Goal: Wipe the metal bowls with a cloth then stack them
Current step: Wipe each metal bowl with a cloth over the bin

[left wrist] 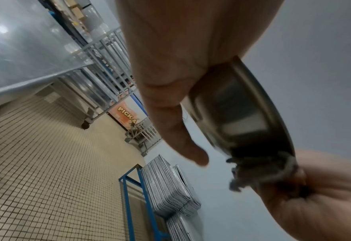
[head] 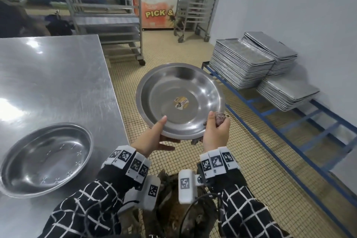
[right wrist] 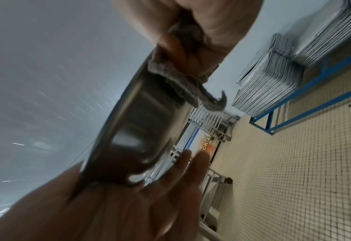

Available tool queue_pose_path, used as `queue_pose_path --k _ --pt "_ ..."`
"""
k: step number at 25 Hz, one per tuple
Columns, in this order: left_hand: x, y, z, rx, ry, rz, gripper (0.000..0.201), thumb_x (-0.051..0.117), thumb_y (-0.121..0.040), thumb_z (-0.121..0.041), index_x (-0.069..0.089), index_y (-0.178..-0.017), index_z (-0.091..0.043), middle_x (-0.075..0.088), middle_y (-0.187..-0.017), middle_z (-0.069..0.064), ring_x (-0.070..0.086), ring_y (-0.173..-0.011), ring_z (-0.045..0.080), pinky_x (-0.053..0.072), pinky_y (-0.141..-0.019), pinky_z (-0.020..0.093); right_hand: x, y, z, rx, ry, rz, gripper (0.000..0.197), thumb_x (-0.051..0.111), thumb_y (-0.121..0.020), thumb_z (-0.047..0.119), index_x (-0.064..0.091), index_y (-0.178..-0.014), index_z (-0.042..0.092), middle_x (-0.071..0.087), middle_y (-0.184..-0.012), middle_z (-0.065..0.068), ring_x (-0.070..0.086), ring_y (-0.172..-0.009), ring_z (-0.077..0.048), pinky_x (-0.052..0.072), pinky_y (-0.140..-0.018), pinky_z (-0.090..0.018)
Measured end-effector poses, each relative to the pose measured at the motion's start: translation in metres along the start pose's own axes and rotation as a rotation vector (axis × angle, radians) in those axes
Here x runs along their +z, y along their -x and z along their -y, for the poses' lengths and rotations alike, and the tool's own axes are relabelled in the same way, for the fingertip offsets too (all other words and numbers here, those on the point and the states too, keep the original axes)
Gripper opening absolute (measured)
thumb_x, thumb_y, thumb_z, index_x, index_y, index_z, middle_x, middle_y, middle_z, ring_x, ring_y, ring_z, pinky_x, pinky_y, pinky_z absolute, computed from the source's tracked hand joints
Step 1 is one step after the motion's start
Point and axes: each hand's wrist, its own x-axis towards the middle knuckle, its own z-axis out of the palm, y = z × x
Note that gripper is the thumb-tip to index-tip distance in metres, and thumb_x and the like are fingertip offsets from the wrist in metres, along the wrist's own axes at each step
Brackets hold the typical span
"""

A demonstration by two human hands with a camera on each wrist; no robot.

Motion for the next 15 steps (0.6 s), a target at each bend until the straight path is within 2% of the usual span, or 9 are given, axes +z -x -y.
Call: queue_pose_path --k 2,4,6,8,9,12,15 --pt "-0.01 0.002 0.001 0.002 -0.009 0.068 0.055 0.045 -0.089 -0.053 0.056 -0.118 -0.008 0.071 -0.1 0.014 0.069 -0.093 0.029 0.057 -0.079 0.045 -0.007 -0.004 0.002 -0.023 0.032 0.027 0.024 0.049 -0.096 0.037 0.046 -0.107 0.017 0.054 -0.088 0.009 0.055 -0.074 0.0 0.039 -0.049 -0.008" --pt "-0.025 0.003 -0.005 0.078 0.12 0.064 0.058 0.048 -0.087 -0.057 0.056 -0.119 -0.01 0.07 -0.097 0.012 0.069 -0.089 0.03 0.059 -0.073 0.045 -0.019 -0.014 0.005 -0.039 0.075 0.087 0.025 0.051 -0.095 0.038 0.05 -0.105 0.015 0.058 -0.09 0.005 0.059 -0.079 -0.008 0.041 -0.055 -0.015" --pt "-0.041 0.006 -0.014 0.158 0.298 0.056 0.048 0.044 -0.089 -0.052 0.063 -0.114 -0.016 0.071 -0.098 0.011 0.069 -0.087 0.029 0.058 -0.07 0.042 -0.03 -0.024 0.01 -0.06 0.142 0.217 0.022 0.053 -0.093 0.039 0.054 -0.101 0.018 0.06 -0.091 0.002 0.061 -0.084 -0.015 0.043 -0.062 -0.021" --pt "-0.051 0.009 -0.02 0.187 0.404 0.077 0.044 0.036 -0.095 -0.046 0.067 -0.111 -0.019 0.07 -0.103 0.011 0.068 -0.092 0.027 0.057 -0.075 0.039 -0.036 -0.03 0.016 -0.065 0.182 0.31 0.02 0.054 -0.092 0.041 0.057 -0.097 0.022 0.062 -0.092 0.001 0.061 -0.086 -0.016 0.044 -0.066 -0.023" --pt "-0.052 0.01 -0.02 0.171 0.416 0.06 0.043 0.037 -0.094 -0.044 0.067 -0.111 -0.018 0.07 -0.104 0.011 0.068 -0.091 0.026 0.057 -0.076 0.039 -0.036 -0.03 0.018 -0.06 0.18 0.317 0.021 0.054 -0.092 0.042 0.057 -0.098 0.022 0.062 -0.093 0.001 0.061 -0.086 -0.016 0.044 -0.066 -0.024" --pt "-0.045 0.005 -0.016 0.132 0.404 -0.121 0.033 0.045 -0.093 -0.038 0.062 -0.111 -0.016 0.071 -0.094 0.008 0.071 -0.081 0.022 0.056 -0.073 0.039 -0.025 -0.023 0.018 -0.04 0.12 0.266 0.028 0.049 -0.094 0.044 0.055 -0.101 0.017 0.062 -0.094 -0.001 0.061 -0.084 -0.017 0.049 -0.068 -0.027" --pt "-0.033 0.002 -0.019 0.15 0.363 -0.198 0.03 0.042 -0.096 -0.038 0.059 -0.11 -0.017 0.072 -0.092 0.007 0.07 -0.085 0.025 0.054 -0.075 0.045 -0.011 -0.01 0.012 -0.012 0.037 0.205 0.027 0.046 -0.095 0.045 0.049 -0.106 0.021 0.062 -0.096 0.0 0.063 -0.083 -0.016 0.052 -0.064 -0.029"
